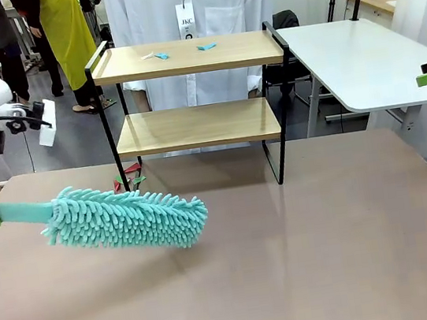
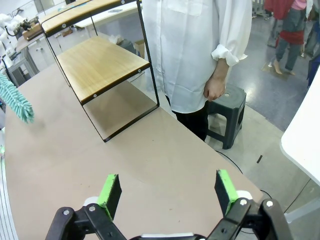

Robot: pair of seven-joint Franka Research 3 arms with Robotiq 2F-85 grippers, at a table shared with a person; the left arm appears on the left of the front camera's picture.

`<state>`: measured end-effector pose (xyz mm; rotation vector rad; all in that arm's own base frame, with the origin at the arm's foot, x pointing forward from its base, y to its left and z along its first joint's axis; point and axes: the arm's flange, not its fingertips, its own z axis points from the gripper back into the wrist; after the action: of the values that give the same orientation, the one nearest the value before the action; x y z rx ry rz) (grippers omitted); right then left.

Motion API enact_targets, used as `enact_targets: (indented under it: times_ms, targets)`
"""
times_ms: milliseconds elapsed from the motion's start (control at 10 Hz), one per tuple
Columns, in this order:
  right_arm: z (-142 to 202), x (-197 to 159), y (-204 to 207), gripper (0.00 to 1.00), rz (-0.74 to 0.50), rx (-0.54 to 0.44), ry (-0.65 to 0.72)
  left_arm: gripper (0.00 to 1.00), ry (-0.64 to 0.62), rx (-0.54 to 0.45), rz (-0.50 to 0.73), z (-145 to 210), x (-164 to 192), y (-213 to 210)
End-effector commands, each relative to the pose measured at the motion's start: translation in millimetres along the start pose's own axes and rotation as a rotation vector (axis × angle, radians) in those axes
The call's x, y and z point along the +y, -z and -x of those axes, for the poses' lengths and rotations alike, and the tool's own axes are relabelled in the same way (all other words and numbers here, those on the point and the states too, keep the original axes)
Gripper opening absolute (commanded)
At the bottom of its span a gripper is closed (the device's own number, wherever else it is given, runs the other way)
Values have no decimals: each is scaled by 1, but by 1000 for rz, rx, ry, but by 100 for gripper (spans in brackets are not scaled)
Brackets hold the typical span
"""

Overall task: Clean the shelf.
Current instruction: Clean the specific section of the Shelf indicated by the human with the Duster.

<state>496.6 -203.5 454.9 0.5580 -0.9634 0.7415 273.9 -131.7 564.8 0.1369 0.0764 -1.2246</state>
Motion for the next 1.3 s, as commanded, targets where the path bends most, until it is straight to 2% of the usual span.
enact_targets:
  times_ms: [0,1200]
  targets:
    - [-2,1,0,100,0,-2,-4,13,-1,-23,4,9,5,5]
    - [-2,1,0,100,0,-2,-4,13,-1,-23,4,9,5,5]
